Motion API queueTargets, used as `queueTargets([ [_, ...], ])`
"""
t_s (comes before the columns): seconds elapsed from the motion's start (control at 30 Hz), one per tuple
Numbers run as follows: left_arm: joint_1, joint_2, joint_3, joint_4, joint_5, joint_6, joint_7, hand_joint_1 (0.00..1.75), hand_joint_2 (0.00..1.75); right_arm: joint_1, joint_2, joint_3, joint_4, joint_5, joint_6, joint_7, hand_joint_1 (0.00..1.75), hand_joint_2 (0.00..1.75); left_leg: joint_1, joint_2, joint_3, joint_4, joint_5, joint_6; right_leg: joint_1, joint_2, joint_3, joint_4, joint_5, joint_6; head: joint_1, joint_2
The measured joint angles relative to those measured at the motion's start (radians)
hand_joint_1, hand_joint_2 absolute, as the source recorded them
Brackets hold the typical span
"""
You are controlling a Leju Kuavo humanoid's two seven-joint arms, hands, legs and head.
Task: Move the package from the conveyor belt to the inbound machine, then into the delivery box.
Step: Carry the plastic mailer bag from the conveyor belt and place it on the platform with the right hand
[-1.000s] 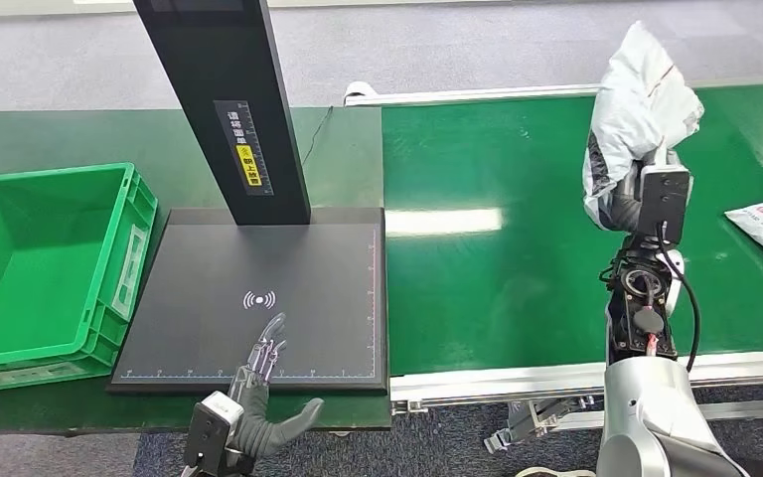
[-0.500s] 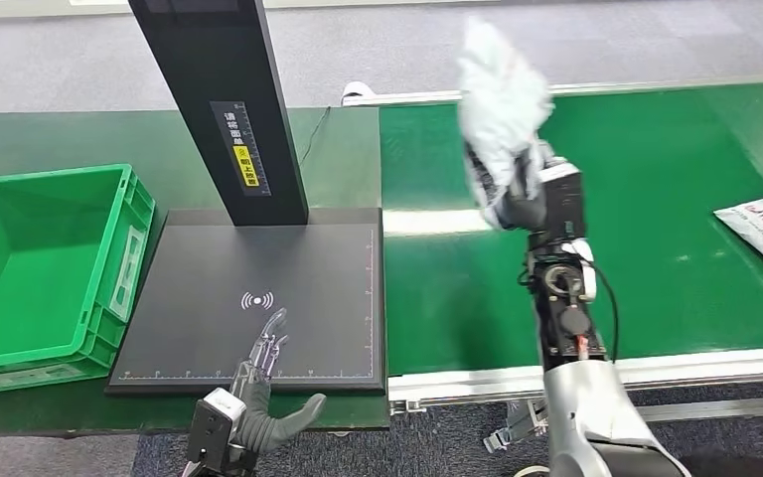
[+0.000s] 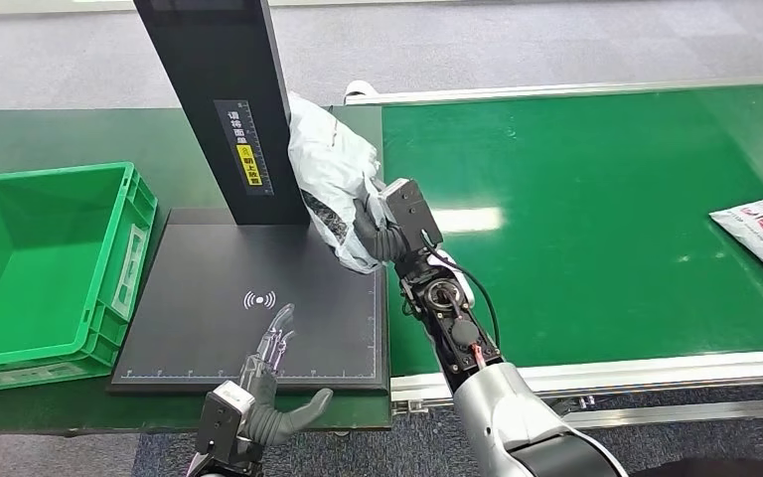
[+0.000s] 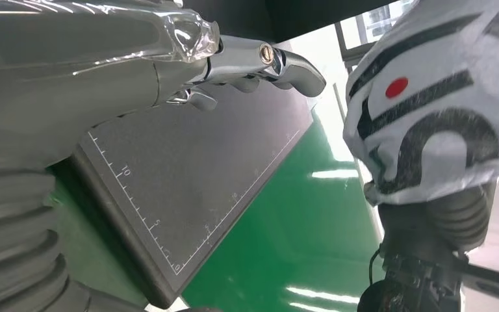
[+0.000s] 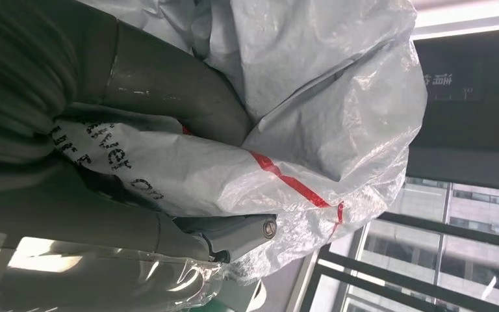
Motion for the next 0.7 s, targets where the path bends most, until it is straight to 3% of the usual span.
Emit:
queueTargets([
  [0.13, 0.000, 0.000, 0.000, 0.001, 0.000, 0.000, 0.000, 0.00, 1.75, -0.005, 0.010, 0.016, 0.016, -0.018, 0.014, 0.025, 1.75, 1.75, 0.000, 0.000, 0.000, 0.000, 0.000, 0.000, 0.000, 0.000, 0.000, 0.000, 0.000, 0.000, 0.000, 0.000],
  [0.33, 0.001, 0.000, 0.000, 0.001, 0.002, 0.000, 0.002, 0.00, 1.75, -0.009, 0.028, 0.064, 0.046, -0.072, 0.086, 0.148, 1.75, 1.75, 0.000, 0.000, 0.000, 0.000, 0.000, 0.000, 0.000, 0.000, 0.000, 0.000, 0.000, 0.000, 0.000, 0.000],
  [0.57, 0.002, 0.000, 0.000, 0.001, 0.002, 0.001, 0.003, 0.00, 1.75, -0.009, 0.035, 0.105, 0.068, -0.090, 0.098, 0.175, 1.75, 1.75, 0.000, 0.000, 0.000, 0.000, 0.000, 0.000, 0.000, 0.000, 0.000, 0.000, 0.000, 0.000, 0.000, 0.000],
  [0.7, 0.003, -0.002, 0.001, -0.002, 0.001, 0.000, 0.015, 0.00, 1.75, -0.008, 0.035, 0.155, 0.077, -0.163, 0.143, 0.247, 1.75, 1.75, 0.000, 0.000, 0.000, 0.000, 0.000, 0.000, 0.000, 0.000, 0.000, 0.000, 0.000, 0.000, 0.000, 0.000],
])
